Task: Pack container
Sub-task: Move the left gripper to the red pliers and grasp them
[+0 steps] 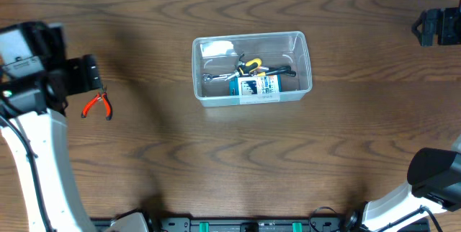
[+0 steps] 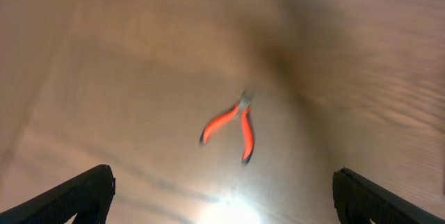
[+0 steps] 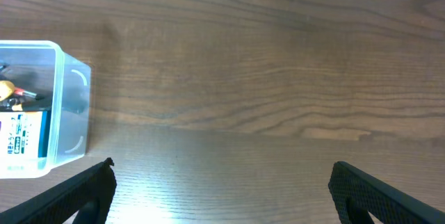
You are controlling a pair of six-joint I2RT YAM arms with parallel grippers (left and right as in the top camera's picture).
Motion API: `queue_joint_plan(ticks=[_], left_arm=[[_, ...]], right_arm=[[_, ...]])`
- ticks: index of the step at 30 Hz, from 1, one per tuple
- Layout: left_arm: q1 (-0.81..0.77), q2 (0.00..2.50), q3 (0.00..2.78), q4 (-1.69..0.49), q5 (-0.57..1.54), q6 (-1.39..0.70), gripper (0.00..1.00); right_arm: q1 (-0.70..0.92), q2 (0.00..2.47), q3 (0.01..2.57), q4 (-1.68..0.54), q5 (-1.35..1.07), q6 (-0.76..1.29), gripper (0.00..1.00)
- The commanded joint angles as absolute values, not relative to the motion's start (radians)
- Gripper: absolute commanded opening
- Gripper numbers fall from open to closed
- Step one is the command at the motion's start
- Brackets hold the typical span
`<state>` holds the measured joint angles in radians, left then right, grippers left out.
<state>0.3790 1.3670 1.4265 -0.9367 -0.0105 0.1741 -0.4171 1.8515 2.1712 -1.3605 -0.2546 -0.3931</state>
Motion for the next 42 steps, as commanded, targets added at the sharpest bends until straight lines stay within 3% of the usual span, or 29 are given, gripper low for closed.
queue_joint_plan(ticks=[1, 17, 26, 42], left_arm=[[0.430, 1.441, 1.385, -0.959, -0.008, 0.046, 0.98], [0.403, 1.929, 1.355, -0.839, -0.008, 0.051, 0.98], [0.318, 2.023, 1.354, -0.741, -0.009, 0.045, 0.98], [0.316, 2.103, 1.350, -0.708, -0.008, 0.039, 0.98]], right_arm=[[-0.412, 1.851, 2.176, -1.358, -0.266, -0.382, 0.99], [-0.412, 1.851, 2.176, -1.366, -0.266, -0.382, 0.99], [-0.412, 1.851, 2.176, -1.392, -0.266, -0.382, 0.99], [-0.412, 1.851, 2.176, -1.412, -0.265, -0.382, 0.99]])
